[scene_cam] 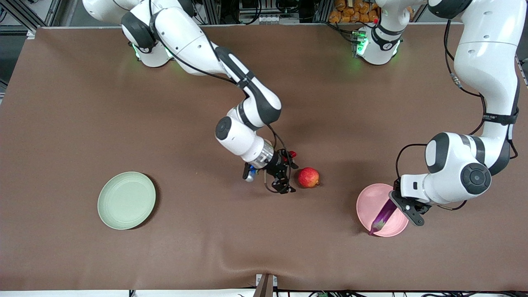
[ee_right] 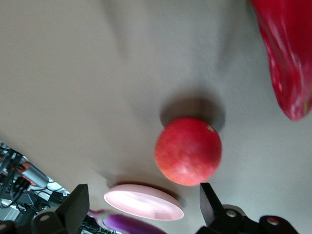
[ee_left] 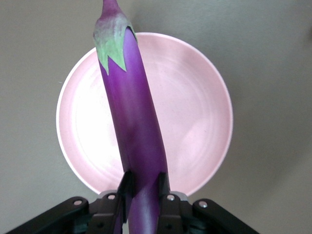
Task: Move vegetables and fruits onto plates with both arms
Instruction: 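Lower the eggplant onto the pink plate while the right gripper grasps the apple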
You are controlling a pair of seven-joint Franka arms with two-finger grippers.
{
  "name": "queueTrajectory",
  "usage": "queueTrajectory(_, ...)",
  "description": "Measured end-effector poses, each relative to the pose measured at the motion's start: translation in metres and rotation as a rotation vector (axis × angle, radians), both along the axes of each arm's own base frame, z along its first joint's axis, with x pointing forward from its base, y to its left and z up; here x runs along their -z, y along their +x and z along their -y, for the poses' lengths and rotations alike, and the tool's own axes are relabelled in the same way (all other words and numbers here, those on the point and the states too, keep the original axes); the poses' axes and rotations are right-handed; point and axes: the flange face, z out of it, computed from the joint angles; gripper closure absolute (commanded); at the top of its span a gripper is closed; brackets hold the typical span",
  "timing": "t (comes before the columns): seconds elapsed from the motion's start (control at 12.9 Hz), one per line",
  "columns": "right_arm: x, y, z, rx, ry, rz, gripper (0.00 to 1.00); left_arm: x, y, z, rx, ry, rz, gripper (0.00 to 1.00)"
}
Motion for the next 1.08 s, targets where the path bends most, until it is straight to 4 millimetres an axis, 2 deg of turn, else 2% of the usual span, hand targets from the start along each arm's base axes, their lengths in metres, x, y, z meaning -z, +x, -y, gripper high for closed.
queueTrajectory(0.08,0.000,-0.004,-0.006,0.002,0.005,-0.002,0.00,0.010,0.001,-0.002,-0.017,-0.020,0.001,1.00)
queueTrajectory(0.15,0.002,-0.006,-0.008,0.002,0.006,-0.004,0.00,0.018,0.001,-0.003,-0.026,-0.034,-0.002,0.67)
queueTrajectory(0.23,0.007,-0.007,-0.009,0.001,0.004,-0.006,0.00,0.023,0.001,-0.001,-0.036,-0.048,-0.007,0.20)
queueTrajectory(0.31,0.015,-0.009,-0.011,0.002,0.000,-0.006,0.00,0.024,0.001,-0.001,-0.048,-0.063,-0.011,0.00)
queueTrajectory(0.54,0.041,-0.021,-0.020,0.010,-0.015,0.009,0.00,0.019,0.003,-0.007,-0.071,-0.078,-0.003,0.00)
queueTrajectory(0.77,0.048,-0.024,-0.024,0.016,-0.013,0.027,0.00,0.001,0.007,-0.009,-0.113,-0.089,0.020,0.00)
queueTrajectory(0.93,0.050,-0.028,-0.029,0.015,-0.011,0.037,0.00,-0.024,0.008,0.005,-0.184,-0.147,0.023,0.00)
queueTrajectory(1.08,0.057,-0.031,-0.032,0.020,-0.013,0.050,0.00,-0.046,0.002,0.028,-0.269,-0.181,-0.019,0.00)
